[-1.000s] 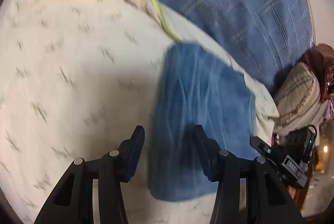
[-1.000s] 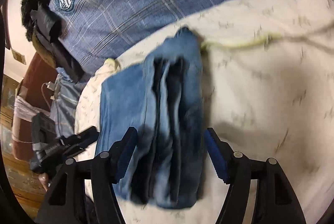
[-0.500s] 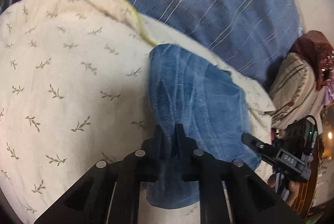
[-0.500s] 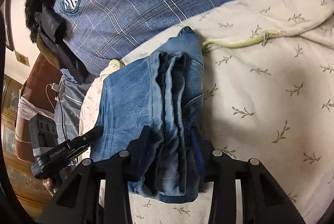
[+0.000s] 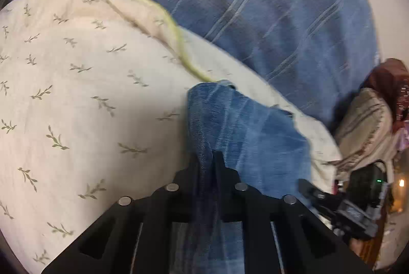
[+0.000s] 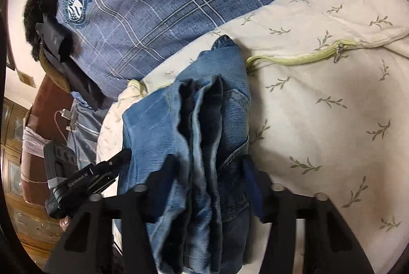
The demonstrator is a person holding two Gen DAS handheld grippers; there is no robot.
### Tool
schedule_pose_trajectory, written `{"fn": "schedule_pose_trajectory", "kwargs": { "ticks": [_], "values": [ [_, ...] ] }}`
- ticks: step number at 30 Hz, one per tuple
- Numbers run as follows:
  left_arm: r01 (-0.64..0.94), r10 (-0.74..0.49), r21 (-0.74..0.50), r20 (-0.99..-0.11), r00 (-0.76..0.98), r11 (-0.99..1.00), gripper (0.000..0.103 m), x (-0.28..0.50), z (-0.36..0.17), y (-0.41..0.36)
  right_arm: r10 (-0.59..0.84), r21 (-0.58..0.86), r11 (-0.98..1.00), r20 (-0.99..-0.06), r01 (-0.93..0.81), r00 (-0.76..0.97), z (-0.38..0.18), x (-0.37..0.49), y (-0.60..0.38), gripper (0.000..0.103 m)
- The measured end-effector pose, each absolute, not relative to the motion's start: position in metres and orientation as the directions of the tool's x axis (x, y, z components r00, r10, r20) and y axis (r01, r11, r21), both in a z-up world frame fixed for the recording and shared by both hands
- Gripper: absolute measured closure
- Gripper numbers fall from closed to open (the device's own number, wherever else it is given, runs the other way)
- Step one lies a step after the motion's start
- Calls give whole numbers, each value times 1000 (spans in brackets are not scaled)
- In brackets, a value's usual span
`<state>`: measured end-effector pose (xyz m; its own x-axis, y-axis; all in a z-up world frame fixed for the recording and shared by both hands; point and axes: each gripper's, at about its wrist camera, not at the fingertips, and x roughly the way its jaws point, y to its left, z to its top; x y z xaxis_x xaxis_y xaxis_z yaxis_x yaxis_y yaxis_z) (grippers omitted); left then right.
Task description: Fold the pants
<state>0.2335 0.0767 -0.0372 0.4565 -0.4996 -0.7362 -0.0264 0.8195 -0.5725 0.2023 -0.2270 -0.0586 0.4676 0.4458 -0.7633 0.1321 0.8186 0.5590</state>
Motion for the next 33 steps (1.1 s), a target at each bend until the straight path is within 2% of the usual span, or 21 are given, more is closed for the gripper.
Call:
{"fn": "schedule_pose_trajectory", "kwargs": {
  "ticks": [2, 5, 7, 9, 11, 14, 19, 23, 26, 28, 30, 31, 33],
  "values": [
    [-12, -511, -584, -720, 470, 811, 95, 230, -32, 78, 424, 531, 841, -767, 106, 482, -52, 201, -221, 68],
    [-25, -493, -567, -736, 463, 823, 93, 232, -39, 82, 427, 537, 836, -763, 108, 486, -56, 202, -221, 66],
    [-34, -475, -548, -754, 454, 836, 90, 236, -45, 79, 439, 554, 824, -758, 120, 482, -60, 203, -224, 58],
    [-44, -457, -529, -769, 446, 848, 78, 238, -44, 77, 445, 559, 820, -756, 121, 480, -58, 201, -225, 52],
    [-33, -470, -535, -769, 433, 845, 74, 237, -39, 77, 442, 556, 823, -754, 114, 485, -52, 196, -224, 46],
    [-32, -459, -521, -779, 428, 853, 74, 228, -35, 80, 442, 559, 823, -746, 106, 498, -44, 183, -223, 42],
    [-24, -454, -508, -790, 412, 861, 74, 192, -35, 82, 445, 568, 813, -747, 126, 493, -47, 152, -218, 42],
    [-43, -457, -533, -761, 460, 845, 75, 157, -36, 89, 450, 585, 800, -732, 134, 512, -51, 127, -218, 43],
    [-33, -475, -552, -745, 468, 833, 78, 145, -37, 93, 459, 591, 797, -726, 124, 512, -52, 121, -216, 50],
    [-27, -475, -552, -740, 477, 833, 85, 143, -39, 94, 466, 598, 792, -722, 124, 512, -54, 122, -217, 54],
    [-20, -488, -566, -727, 483, 824, 94, 142, -38, 94, 471, 604, 788, -717, 120, 514, -53, 125, -218, 69],
    [-17, -494, -573, -721, 486, 819, 95, 143, -37, 97, 468, 600, 792, -716, 113, 517, -50, 124, -217, 73],
    [-7, -521, -608, -686, 509, 794, 96, 139, -29, 104, 464, 595, 799, -701, 85, 541, -39, 121, -217, 90]
  ]
}}
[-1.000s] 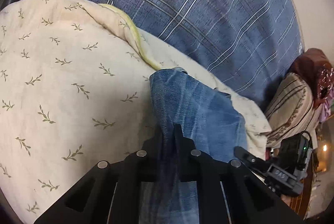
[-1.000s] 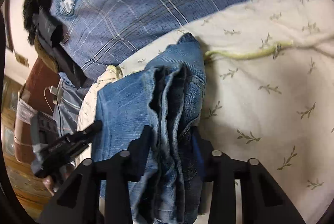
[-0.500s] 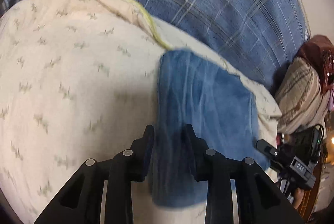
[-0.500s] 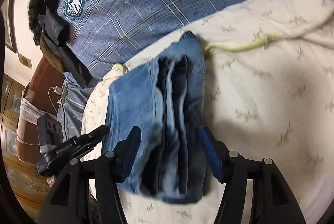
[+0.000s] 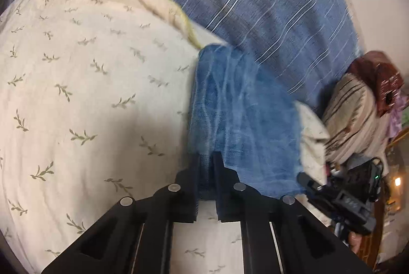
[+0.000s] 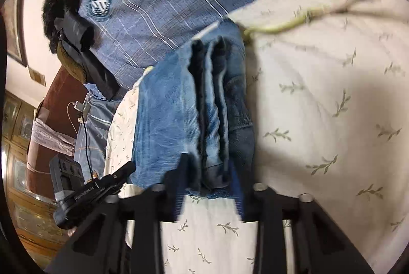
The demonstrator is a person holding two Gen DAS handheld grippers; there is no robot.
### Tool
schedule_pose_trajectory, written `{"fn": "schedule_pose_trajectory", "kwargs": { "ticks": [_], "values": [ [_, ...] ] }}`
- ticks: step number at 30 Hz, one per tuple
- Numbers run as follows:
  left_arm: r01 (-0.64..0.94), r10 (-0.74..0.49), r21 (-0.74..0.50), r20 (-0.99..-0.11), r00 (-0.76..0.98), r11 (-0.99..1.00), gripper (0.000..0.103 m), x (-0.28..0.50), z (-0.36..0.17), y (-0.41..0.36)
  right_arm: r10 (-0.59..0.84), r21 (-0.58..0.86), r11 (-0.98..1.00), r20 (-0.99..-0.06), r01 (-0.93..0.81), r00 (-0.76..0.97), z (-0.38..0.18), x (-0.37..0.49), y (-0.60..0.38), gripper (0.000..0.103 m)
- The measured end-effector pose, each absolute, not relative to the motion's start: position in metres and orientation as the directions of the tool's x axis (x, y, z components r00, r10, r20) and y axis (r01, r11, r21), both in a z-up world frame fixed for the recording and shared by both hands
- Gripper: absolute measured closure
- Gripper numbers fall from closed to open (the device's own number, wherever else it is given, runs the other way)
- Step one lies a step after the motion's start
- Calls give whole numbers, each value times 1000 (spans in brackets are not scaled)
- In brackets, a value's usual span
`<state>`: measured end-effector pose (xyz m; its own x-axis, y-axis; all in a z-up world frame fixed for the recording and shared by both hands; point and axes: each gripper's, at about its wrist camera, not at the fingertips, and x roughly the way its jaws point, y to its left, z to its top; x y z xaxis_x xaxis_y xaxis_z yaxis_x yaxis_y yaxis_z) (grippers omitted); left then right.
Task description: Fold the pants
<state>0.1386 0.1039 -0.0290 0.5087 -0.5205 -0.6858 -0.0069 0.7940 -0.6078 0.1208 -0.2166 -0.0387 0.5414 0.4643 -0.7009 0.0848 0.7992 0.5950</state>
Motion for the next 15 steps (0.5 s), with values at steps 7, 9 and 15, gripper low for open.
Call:
{"fn": "schedule_pose_trajectory", "kwargs": {
  "ticks": [7, 9, 15],
  "values": [
    [-92, -516, -611, -731, 446, 786, 75, 151, -46, 111, 495, 622, 778, -695, 91, 522, -50, 126, -218, 77],
    [-94, -516, -617, -724, 457, 782, 68, 152, -41, 116, 491, 622, 777, -694, 96, 527, -48, 129, -220, 59],
    [-55, -455, -545, -747, 485, 836, 96, 151, -41, 101, 468, 601, 792, -714, 112, 521, -57, 129, -221, 50]
  ]
}}
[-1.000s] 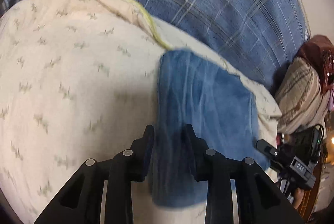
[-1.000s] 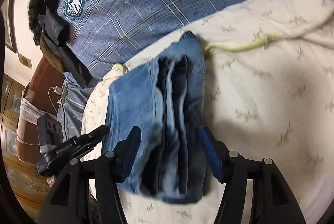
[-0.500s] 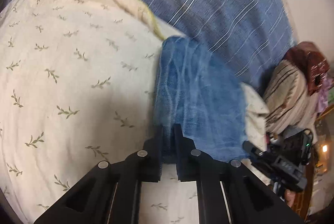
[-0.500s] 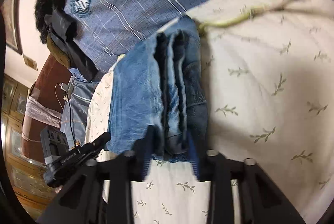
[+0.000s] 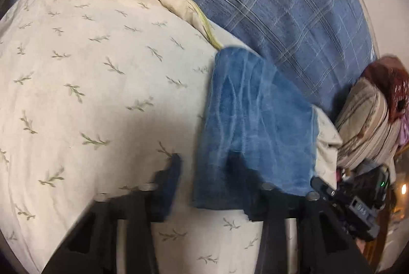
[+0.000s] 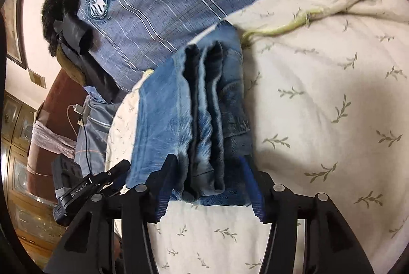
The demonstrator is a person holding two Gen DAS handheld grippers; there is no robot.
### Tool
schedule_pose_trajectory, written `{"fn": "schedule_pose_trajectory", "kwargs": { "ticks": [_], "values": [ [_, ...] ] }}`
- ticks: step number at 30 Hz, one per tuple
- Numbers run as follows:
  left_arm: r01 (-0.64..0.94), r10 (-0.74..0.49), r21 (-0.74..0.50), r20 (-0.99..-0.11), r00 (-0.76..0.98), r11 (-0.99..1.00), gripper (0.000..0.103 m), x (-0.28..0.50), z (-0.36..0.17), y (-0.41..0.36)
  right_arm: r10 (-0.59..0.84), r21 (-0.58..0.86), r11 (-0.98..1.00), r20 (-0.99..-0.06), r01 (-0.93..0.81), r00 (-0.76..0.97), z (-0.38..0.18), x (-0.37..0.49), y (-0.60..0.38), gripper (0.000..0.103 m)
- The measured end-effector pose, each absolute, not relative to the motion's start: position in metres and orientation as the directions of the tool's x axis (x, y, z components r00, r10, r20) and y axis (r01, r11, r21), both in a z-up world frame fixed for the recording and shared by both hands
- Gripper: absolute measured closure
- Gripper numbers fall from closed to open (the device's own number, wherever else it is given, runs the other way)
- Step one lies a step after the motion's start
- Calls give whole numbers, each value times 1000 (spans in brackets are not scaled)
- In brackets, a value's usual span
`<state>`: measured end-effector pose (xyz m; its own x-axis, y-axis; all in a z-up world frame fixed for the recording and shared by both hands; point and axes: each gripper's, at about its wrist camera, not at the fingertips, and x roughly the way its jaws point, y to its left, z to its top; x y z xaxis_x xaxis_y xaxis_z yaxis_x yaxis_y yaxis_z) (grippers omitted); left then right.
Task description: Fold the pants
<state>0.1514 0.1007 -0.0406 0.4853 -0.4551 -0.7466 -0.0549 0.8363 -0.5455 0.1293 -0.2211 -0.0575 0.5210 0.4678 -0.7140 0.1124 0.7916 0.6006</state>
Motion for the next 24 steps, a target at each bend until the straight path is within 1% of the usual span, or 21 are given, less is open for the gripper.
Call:
{"fn": "schedule_pose_trajectory", "kwargs": {
  "ticks": [2, 3, 5, 6, 7, 8, 9, 13, 15, 16, 17, 18, 19, 20, 22, 24],
  "values": [
    [-3, -415, -490, -742, 526, 872, 97, 143, -33, 86, 471, 604, 791, -705, 101, 530, -55, 127, -222, 56],
    [23, -406, -473, -730, 550, 881, 96, 138, -29, 83, 491, 626, 776, -676, 78, 549, -51, 122, -223, 59],
    [30, -414, -482, -717, 560, 876, 92, 129, -24, 86, 511, 656, 754, -626, 43, 588, -38, 110, -226, 58],
    [23, -410, -480, -723, 557, 877, 86, 124, -24, 90, 499, 648, 760, -620, 37, 606, -33, 102, -227, 52],
    [22, -409, -480, -724, 556, 877, 81, 120, -25, 94, 481, 634, 772, -618, 34, 622, -29, 93, -226, 46],
    [7, -400, -478, -727, 559, 878, 70, 114, -24, 98, 454, 612, 790, -627, 39, 633, -27, 83, -225, 35],
    [-13, -386, -477, -725, 570, 879, 68, 106, -24, 102, 431, 586, 809, -643, 44, 633, -27, 77, -221, 34],
    [-5, -360, -446, -730, 581, 895, 68, 86, -20, 101, 352, 453, 891, -730, 29, 585, -39, 70, -196, 34],
    [16, -341, -406, -746, 572, 914, 68, 81, -21, 95, 264, 334, 942, -786, 24, 559, -45, 77, -180, 39],
    [28, -313, -363, -759, 571, 931, 68, 79, -22, 88, 212, 271, 962, -807, 27, 551, -50, 80, -173, 41],
    [30, -287, -330, -768, 573, 943, 67, 80, -23, 84, 180, 237, 971, -821, 36, 541, -55, 82, -171, 44],
    [27, -237, -272, -781, 578, 962, 66, 80, -24, 78, 161, 218, 975, -830, 45, 534, -59, 83, -170, 49],
    [18, -195, -228, -788, 583, 973, 66, 82, -26, 74, 152, 215, 975, -831, 56, 536, -62, 84, -169, 53],
    [11, -195, -233, -788, 583, 972, 66, 84, -28, 73, 143, 214, 974, -829, 70, 541, -63, 86, -170, 55],
    [15, -227, -269, -781, 583, 963, 66, 90, -30, 67, 131, 210, 974, -828, 85, 546, -64, 88, -170, 56],
    [58, -245, -261, -776, 582, 964, 67, 92, -32, 56, 127, 210, 974, -826, 90, 549, -64, 87, -171, 66]
  ]
}}
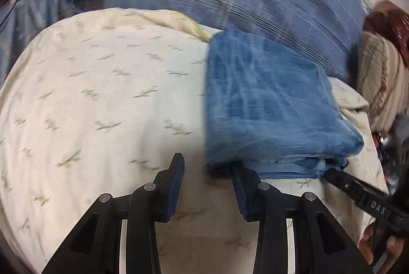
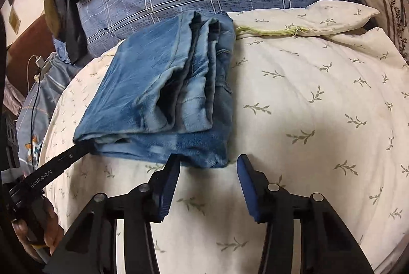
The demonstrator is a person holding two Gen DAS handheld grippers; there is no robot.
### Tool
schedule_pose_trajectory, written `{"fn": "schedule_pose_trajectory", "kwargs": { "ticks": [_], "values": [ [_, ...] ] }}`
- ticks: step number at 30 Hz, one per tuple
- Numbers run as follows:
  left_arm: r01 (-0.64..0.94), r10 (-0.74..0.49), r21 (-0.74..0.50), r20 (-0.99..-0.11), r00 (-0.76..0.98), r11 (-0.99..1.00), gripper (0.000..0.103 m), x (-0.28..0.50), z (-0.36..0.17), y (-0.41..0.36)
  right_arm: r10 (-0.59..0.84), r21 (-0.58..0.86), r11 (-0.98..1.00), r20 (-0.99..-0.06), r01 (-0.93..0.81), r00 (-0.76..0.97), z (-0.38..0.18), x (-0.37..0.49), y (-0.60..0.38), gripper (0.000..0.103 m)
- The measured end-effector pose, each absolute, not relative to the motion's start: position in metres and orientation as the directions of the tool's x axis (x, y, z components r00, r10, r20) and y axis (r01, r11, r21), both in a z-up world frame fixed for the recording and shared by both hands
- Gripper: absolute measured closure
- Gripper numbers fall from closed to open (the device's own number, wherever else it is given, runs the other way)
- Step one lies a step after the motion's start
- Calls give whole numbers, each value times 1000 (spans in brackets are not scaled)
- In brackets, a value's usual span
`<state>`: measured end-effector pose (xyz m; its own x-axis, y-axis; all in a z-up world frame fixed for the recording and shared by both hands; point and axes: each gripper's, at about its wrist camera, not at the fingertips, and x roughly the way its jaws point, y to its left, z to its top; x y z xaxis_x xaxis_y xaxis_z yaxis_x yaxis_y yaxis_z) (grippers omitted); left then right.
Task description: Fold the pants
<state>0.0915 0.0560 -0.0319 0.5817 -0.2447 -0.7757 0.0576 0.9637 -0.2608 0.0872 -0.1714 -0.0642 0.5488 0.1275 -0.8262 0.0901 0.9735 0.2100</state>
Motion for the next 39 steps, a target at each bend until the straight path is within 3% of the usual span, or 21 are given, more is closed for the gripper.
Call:
{"fn": "schedule_pose_trajectory", "kwargs": {
  "ticks": [3, 10, 13, 16, 18, 25, 29, 32, 36, 39],
  "values": [
    [111, -225, -197, -796, 561, 974, 67, 85, -29, 41, 143, 227, 969, -829, 92, 540, -66, 87, -173, 67],
    [82, -248, -244, -797, 550, 966, 58, 91, -29, 46, 147, 241, 964, -836, 113, 528, -69, 91, -173, 65],
    [30, -263, -299, -783, 564, 954, 61, 101, -35, 56, 142, 235, 966, -838, 113, 527, -70, 93, -171, 65],
    [28, -281, -322, -777, 564, 946, 85, 103, -40, 61, 139, 234, 965, -842, 120, 522, -70, 93, -173, 70],
    [31, -291, -330, -779, 556, 943, 86, 98, -39, 62, 120, 212, 969, -853, 128, 509, -72, 93, -175, 80],
    [36, -277, -313, -777, 566, 949, 84, 92, -32, 61, 135, 235, 963, -848, 135, 513, -72, 93, -178, 83],
    [44, -260, -291, -763, 592, 956, 92, 87, -28, 57, 144, 246, 961, -837, 127, 528, -68, 90, -178, 94],
    [74, -269, -285, -741, 616, 956, 93, 81, -20, 59, 154, 259, 957, -831, 127, 534, -64, 87, -180, 95],
    [57, -243, -259, -776, 583, 964, 90, 83, -35, 57, 173, 277, 950, -848, 140, 502, -75, 91, -183, 95],
    [79, -199, -189, -783, 590, 979, 88, 71, -22, 51, 188, 295, 945, -842, 139, 506, -68, 81, -184, 89]
  ]
}}
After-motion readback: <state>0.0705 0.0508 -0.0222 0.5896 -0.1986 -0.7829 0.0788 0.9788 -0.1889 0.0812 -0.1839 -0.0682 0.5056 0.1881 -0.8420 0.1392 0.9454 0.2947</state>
